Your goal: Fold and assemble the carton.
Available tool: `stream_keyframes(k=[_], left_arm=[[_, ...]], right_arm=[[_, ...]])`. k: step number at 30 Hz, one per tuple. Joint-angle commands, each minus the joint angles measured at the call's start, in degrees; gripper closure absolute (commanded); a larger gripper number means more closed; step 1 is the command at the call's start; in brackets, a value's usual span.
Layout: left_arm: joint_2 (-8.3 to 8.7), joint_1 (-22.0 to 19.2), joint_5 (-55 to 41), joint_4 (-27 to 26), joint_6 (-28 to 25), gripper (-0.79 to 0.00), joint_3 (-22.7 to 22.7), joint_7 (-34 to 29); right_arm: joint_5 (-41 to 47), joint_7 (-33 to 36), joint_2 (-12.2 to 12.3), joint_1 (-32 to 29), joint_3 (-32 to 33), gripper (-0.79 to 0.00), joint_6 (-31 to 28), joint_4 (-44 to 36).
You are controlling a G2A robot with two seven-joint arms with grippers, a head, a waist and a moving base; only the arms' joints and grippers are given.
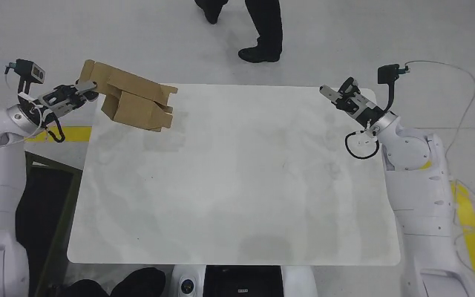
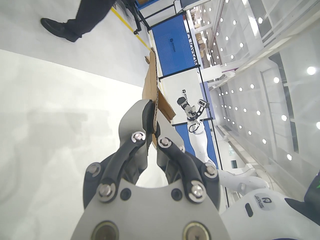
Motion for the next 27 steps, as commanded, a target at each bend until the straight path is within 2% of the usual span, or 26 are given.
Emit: stream_keyframes(k=[1, 20, 27], left_arm=[[-0.55, -0.4, -0.5, -1.1, 0.5, 0.000, 1.6, 0.3], [-6.44, -6.8, -3.9, -5.7, -0.9, 0.000, 17.2, -4.7], [-8.12, -8.0, -5.8, -7.2, 0.5, 0.000, 21.3, -6.1]], right_arm=[[0.0, 0.0, 0.0, 0.0, 0.0, -0.785, 0.0, 0.0], [0.0, 0.0, 0.0, 0.0, 0.0, -0.785, 0.0, 0.0], [0.0, 0.0, 0.0, 0.0, 0.0, -0.785, 0.0, 0.0]])
